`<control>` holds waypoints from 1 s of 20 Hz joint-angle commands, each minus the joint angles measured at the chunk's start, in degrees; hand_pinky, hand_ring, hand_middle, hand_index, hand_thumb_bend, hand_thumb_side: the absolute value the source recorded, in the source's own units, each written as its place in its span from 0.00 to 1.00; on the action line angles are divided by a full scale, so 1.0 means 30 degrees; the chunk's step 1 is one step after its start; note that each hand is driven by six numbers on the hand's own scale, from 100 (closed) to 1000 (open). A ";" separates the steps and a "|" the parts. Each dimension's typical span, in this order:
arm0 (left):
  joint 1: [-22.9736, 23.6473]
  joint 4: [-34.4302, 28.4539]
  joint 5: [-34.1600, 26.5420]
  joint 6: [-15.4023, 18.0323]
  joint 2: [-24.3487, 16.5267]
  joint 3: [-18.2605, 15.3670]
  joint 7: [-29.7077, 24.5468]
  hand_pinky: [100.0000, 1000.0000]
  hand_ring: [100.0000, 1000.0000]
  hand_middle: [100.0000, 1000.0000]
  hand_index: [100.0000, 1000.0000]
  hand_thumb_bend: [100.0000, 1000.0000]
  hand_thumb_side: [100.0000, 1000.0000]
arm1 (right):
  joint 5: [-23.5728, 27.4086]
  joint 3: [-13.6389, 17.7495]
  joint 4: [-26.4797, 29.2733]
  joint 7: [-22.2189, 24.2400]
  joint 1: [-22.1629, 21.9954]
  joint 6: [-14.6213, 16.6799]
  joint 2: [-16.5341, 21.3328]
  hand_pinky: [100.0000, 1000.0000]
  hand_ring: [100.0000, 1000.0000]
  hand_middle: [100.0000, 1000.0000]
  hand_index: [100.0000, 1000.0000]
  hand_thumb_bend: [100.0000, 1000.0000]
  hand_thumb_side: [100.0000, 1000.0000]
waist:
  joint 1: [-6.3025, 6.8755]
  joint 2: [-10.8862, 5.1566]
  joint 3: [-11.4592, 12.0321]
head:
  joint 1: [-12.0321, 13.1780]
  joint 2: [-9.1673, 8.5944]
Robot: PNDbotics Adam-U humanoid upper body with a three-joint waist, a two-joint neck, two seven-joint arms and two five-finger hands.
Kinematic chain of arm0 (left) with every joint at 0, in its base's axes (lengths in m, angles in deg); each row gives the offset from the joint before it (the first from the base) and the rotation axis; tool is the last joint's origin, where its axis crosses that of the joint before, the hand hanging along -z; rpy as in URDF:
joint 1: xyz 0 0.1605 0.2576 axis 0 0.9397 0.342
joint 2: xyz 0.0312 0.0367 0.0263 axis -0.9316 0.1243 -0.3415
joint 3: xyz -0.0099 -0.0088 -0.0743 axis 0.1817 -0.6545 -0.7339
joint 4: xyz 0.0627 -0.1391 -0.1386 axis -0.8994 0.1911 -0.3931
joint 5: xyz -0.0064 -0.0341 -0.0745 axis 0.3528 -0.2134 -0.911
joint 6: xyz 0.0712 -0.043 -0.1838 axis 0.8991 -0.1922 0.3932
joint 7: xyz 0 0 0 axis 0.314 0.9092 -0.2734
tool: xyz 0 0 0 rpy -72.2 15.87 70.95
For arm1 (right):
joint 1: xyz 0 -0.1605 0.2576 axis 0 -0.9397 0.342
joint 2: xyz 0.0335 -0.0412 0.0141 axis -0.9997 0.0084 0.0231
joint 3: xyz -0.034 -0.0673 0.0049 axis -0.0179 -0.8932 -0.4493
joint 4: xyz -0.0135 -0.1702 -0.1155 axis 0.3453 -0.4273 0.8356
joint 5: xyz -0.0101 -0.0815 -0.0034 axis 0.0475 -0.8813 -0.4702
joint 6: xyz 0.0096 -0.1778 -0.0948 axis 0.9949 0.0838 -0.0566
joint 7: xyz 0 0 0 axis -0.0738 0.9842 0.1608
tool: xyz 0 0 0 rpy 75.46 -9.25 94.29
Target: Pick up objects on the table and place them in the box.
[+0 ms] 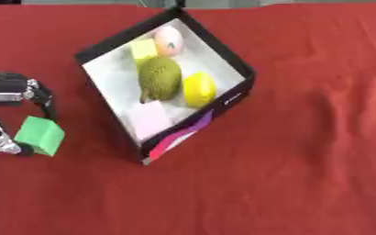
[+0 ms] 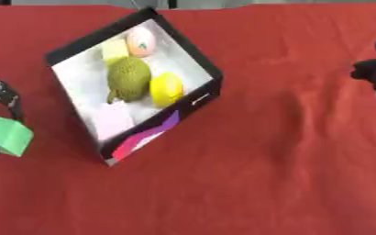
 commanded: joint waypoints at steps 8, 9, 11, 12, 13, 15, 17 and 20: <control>-0.1186 -0.5292 -0.1161 0.1735 -0.1477 -0.2879 0.0054 0.52 0.41 0.29 0.35 0.65 0.00 | 0.0096 0.0179 0.0372 -0.0098 0.0014 0.0052 0.0442 0.95 0.78 0.71 0.94 0.00 0.51 | 0.0045 -0.0471 0.0063 | -0.0090 -0.0080; -0.1892 -0.5283 -0.1029 0.1505 -0.0977 -0.2968 0.0065 0.52 0.41 0.29 0.35 0.66 0.00 | 0.0237 0.0192 0.0372 -0.0109 0.0024 0.0109 0.0554 0.95 0.78 0.71 0.94 0.00 0.51 | 0.0057 -0.0529 0.0078 | -0.0085 -0.0051; -0.3396 -0.4417 -0.0671 0.1308 0.0587 -0.2875 -0.0188 0.52 0.41 0.29 0.35 0.64 0.00 | 0.0594 0.0211 0.0372 -0.0123 0.0097 0.0199 0.0786 0.95 0.78 0.71 0.94 0.00 0.50 | 0.0067 -0.0640 0.0092 | -0.0060 -0.0047; -0.4122 -0.3639 -0.0423 0.1262 0.1560 -0.2834 -0.0372 0.52 0.41 0.29 0.35 0.63 0.00 | 0.0793 0.0215 0.0372 -0.0119 0.0152 0.0212 0.0892 0.95 0.78 0.71 0.94 0.00 0.50 | 0.0057 -0.0688 0.0092 | -0.0060 -0.0050; -0.4876 -0.2712 0.0006 0.1245 0.2855 -0.2864 -0.0534 0.52 0.41 0.29 0.36 0.63 0.00 | 0.1013 0.0189 0.0372 -0.0094 0.0262 0.0214 0.1007 0.95 0.78 0.71 0.94 0.00 0.50 | 0.0027 -0.0734 0.0056 | -0.0028 -0.0058; -0.6058 -0.0669 0.1333 0.1418 0.5319 -0.2975 -0.0729 0.53 0.43 0.31 0.37 0.63 0.00 | 0.1414 0.0128 0.0372 -0.0043 0.0534 0.0271 0.1222 0.95 0.78 0.71 0.94 0.00 0.49 | -0.0067 -0.0783 -0.0083 | 0.0135 -0.0082; -0.6766 0.1405 0.2991 0.1841 0.7085 -0.3079 -0.0739 0.56 0.46 0.35 0.41 0.63 0.00 | 0.1746 0.0077 0.0372 -0.0039 0.0760 0.0398 0.1416 0.95 0.78 0.71 0.94 0.00 0.49 | -0.0128 -0.0793 -0.0268 | 0.0323 -0.0099; -0.7234 0.4059 0.5705 0.2606 0.8649 -0.3442 -0.0202 0.62 0.53 0.44 0.50 0.66 0.00 | 0.2153 0.0085 0.0372 -0.0095 0.0900 0.0569 0.1649 0.95 0.78 0.71 0.94 0.00 0.49 | -0.0116 -0.0783 -0.0485 | 0.0515 -0.0121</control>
